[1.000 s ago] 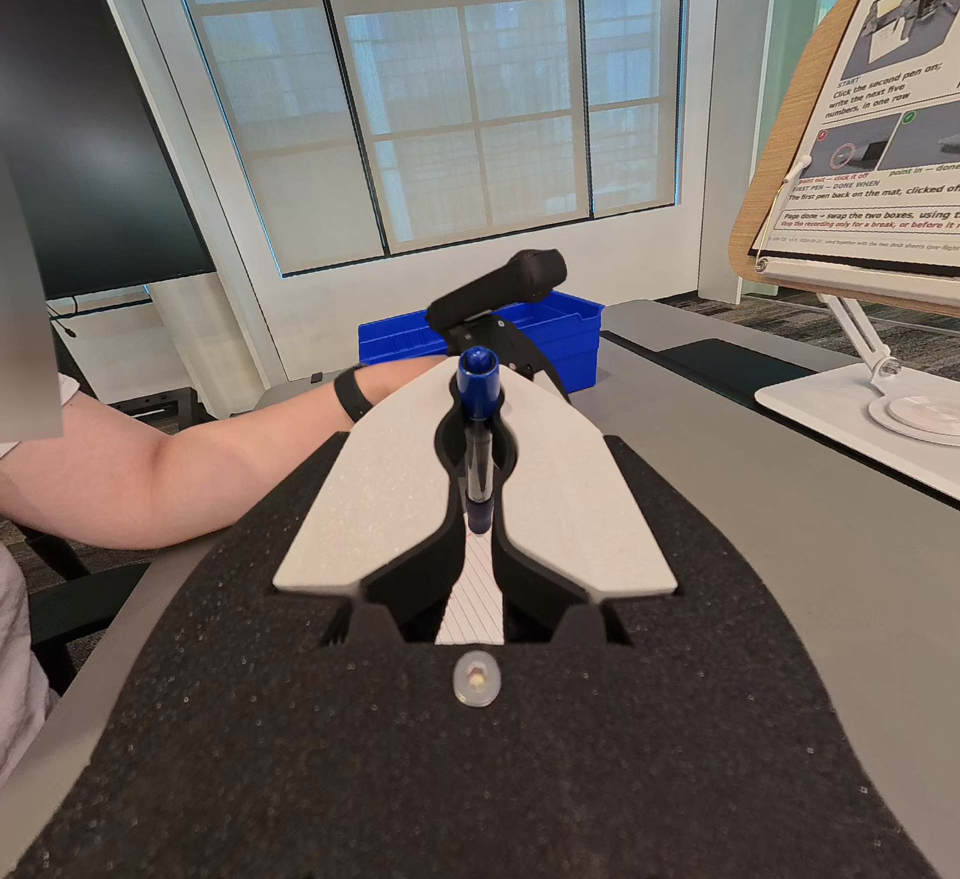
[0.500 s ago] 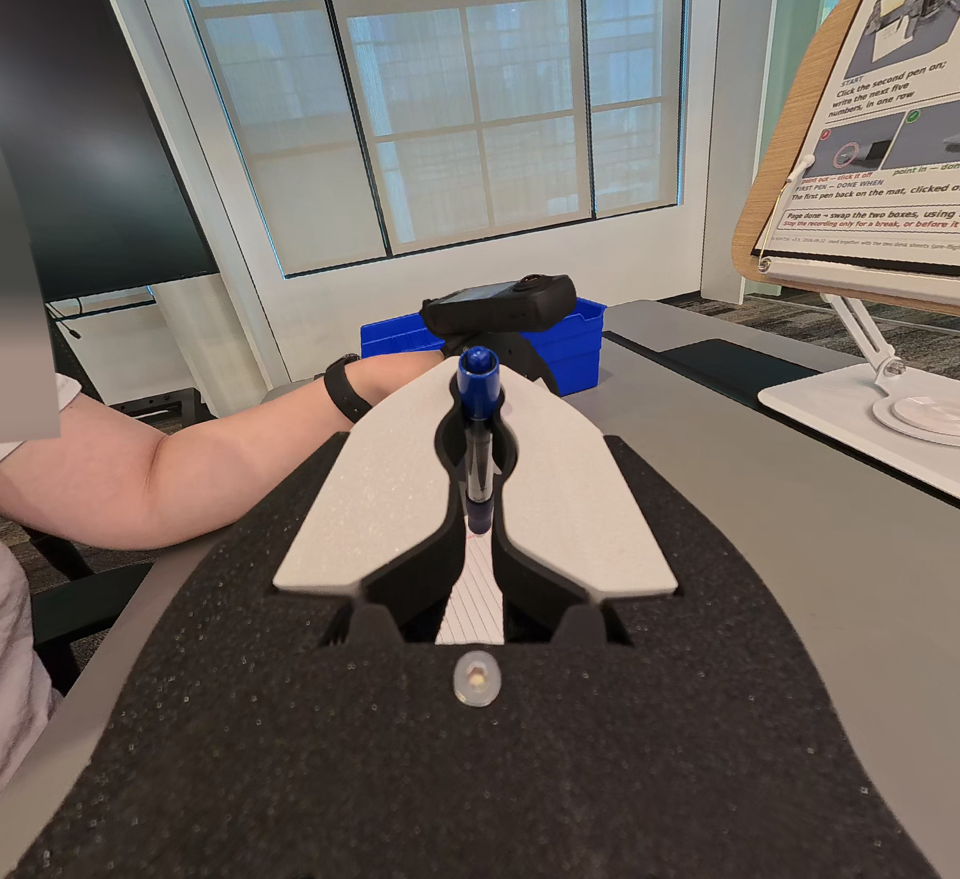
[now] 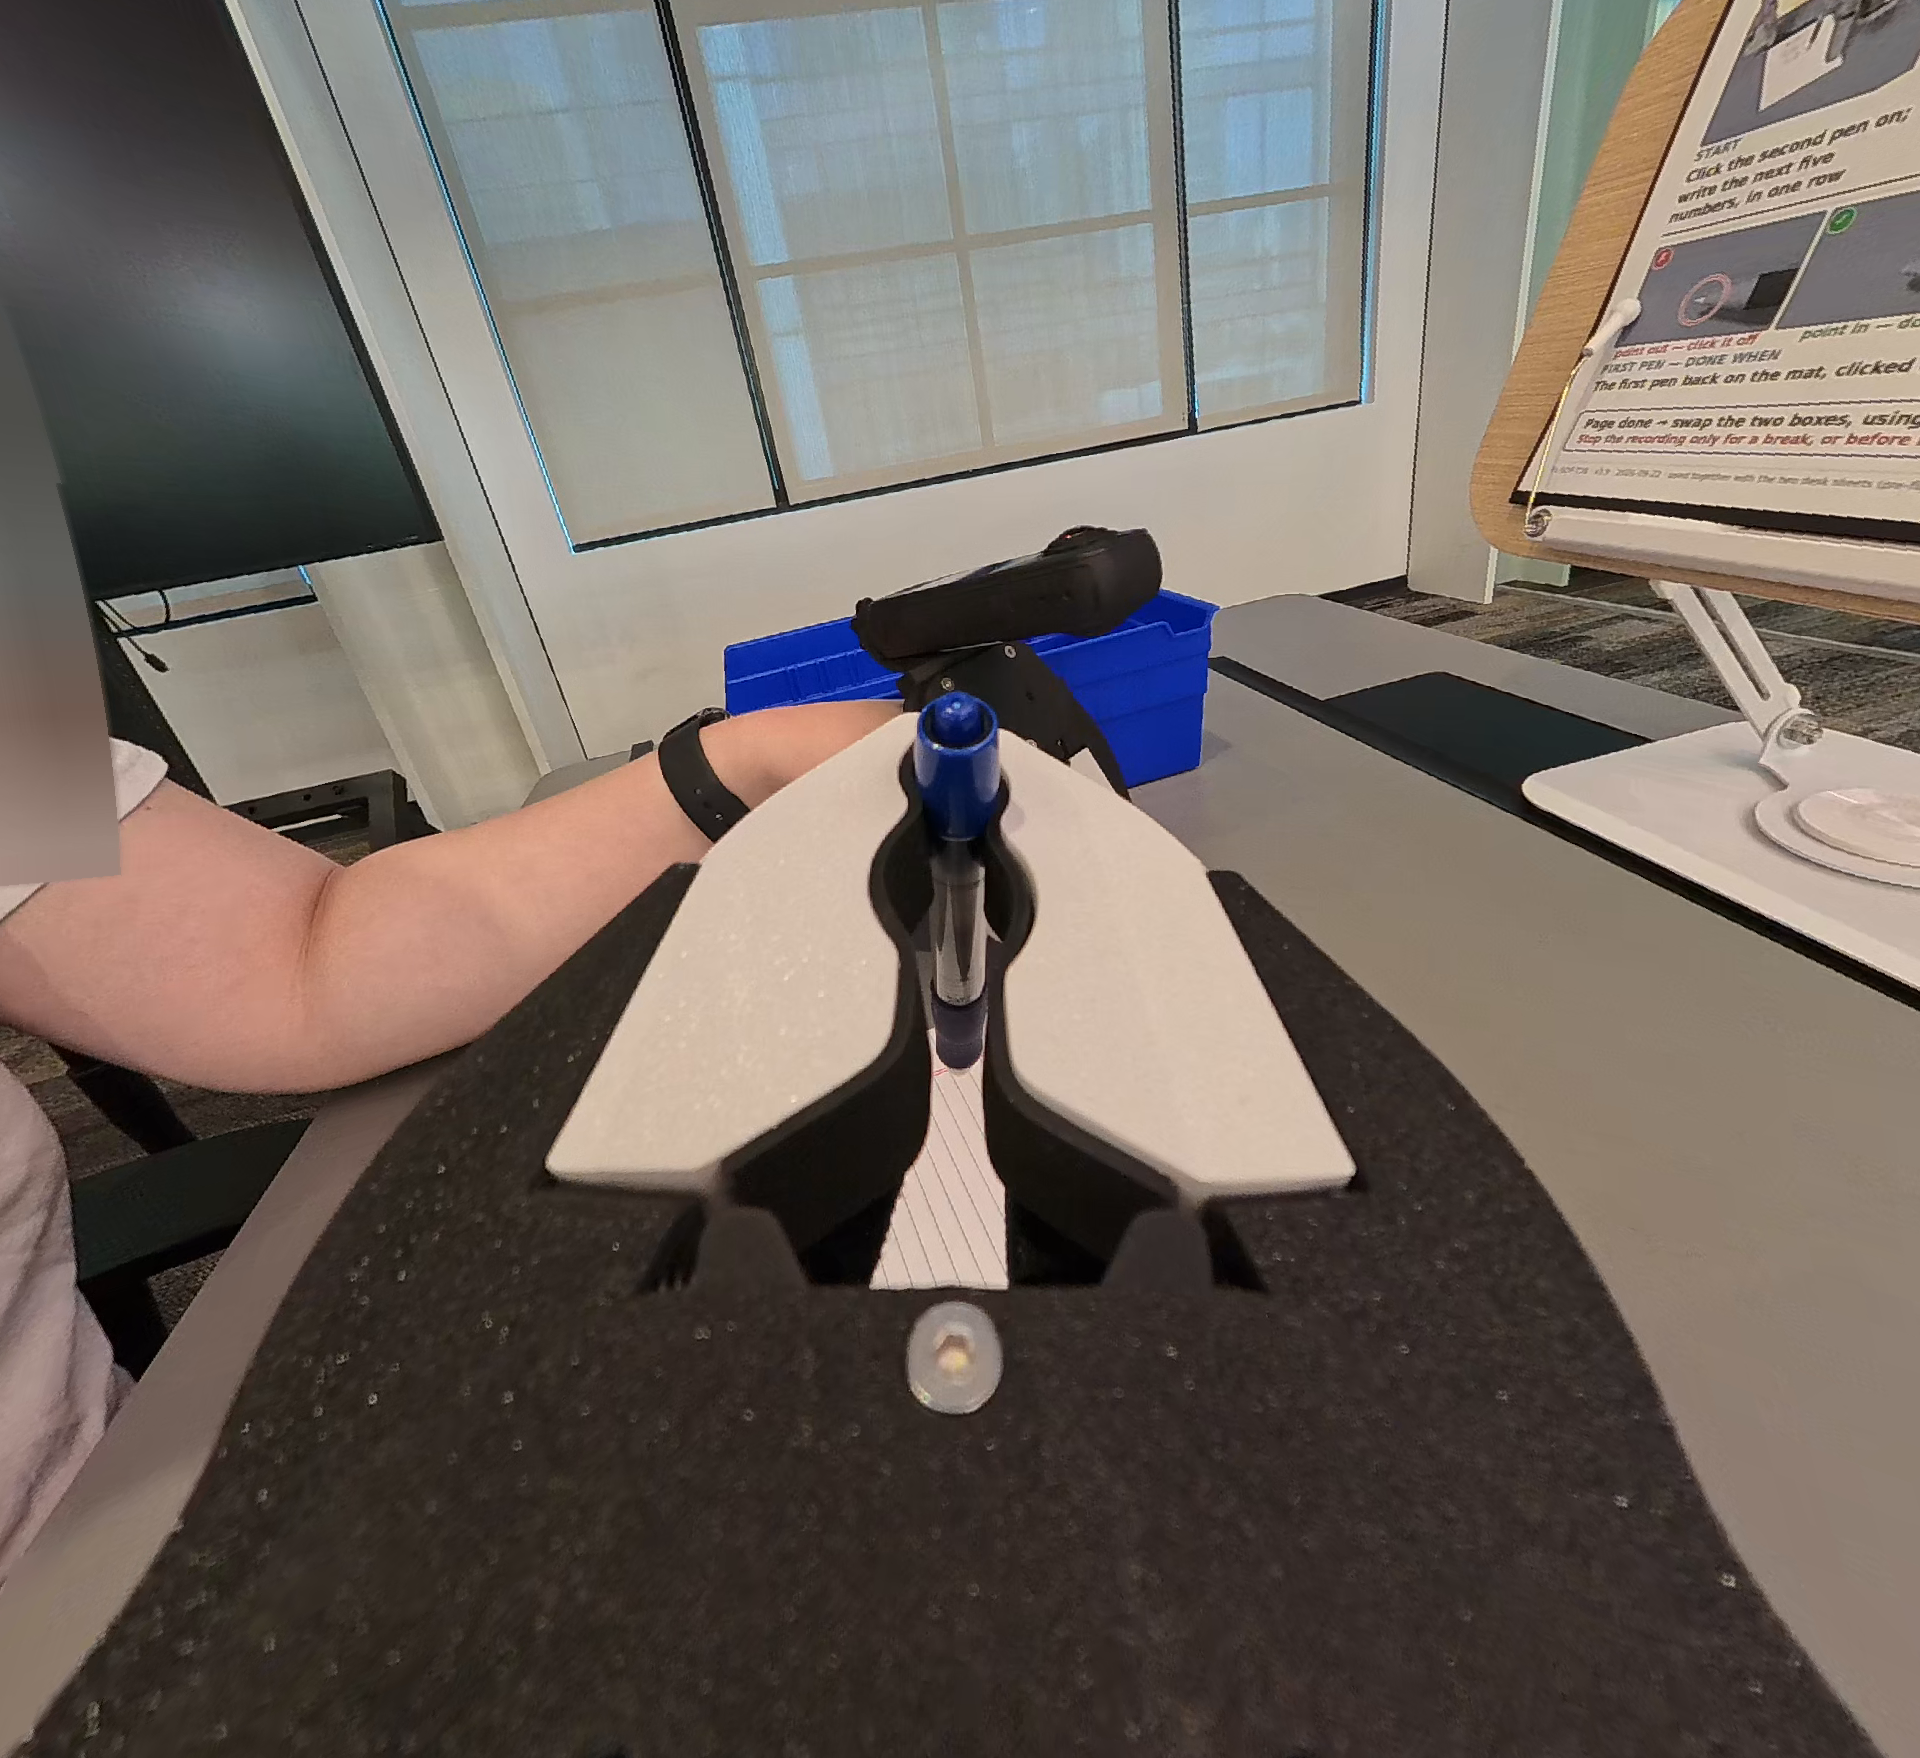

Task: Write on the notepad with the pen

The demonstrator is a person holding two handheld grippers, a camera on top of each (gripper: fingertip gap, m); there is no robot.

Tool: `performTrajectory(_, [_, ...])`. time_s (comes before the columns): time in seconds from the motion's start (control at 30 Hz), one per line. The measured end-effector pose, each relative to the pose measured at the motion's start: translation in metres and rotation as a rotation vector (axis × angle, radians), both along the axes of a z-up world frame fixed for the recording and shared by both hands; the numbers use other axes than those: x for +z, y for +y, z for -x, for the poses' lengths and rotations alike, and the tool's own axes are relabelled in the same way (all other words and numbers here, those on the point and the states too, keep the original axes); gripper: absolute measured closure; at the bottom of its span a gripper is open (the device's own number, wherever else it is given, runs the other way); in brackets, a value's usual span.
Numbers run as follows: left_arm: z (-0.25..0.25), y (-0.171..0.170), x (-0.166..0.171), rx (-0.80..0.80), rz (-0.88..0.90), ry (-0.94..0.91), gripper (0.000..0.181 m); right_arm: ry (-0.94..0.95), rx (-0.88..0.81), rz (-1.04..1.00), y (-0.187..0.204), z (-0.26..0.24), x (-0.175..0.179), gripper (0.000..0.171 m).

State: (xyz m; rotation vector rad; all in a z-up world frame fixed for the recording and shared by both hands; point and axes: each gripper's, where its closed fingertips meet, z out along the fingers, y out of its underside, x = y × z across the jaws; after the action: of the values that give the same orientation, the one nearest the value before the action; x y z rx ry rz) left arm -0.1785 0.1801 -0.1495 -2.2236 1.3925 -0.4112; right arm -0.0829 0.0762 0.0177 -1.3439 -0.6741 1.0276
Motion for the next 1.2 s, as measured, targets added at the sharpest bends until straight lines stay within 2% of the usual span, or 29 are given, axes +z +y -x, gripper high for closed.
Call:
performTrajectory(0.33, [0.0007, 0.0018, -0.0001, 0.009, -0.01, -0.022, 0.172, 0.001, 0.003, 0.011, 0.0013, 0.0009, -0.003, 0.167])
performTrajectory(0.53, [0.0008, -0.0019, 0.0004, 0.007, 0.026, 0.007, 0.165, 0.004, 0.006, 0.015, 0.0015, 0.0004, -0.0031, 0.167])
performTrajectory(0.77, [0.0034, -0.0022, 0.0006, 0.022, 0.044, 0.016, 0.148, 0.001, 0.005, 0.012, 0.0012, 0.0001, -0.0025, 0.167])
performTrajectory(1.03, [0.0036, -0.0021, -0.0007, -0.009, -0.007, 0.047, 0.148, 0.003, 0.007, 0.013, 0.001, 0.0003, -0.0023, 0.167])
performTrajectory(1.1, [0.0049, 0.0011, -0.0002, -0.006, -0.026, 0.064, 0.14, 0.001, 0.01, 0.013, 0.0006, 0.0009, -0.0024, 0.167])
performTrajectory(1.2, [0.0061, 0.007, 0.0014, -0.002, -0.084, 0.085, 0.138, 0.001, 0.009, 0.013, 0.0007, 0.0006, -0.0022, 0.167])
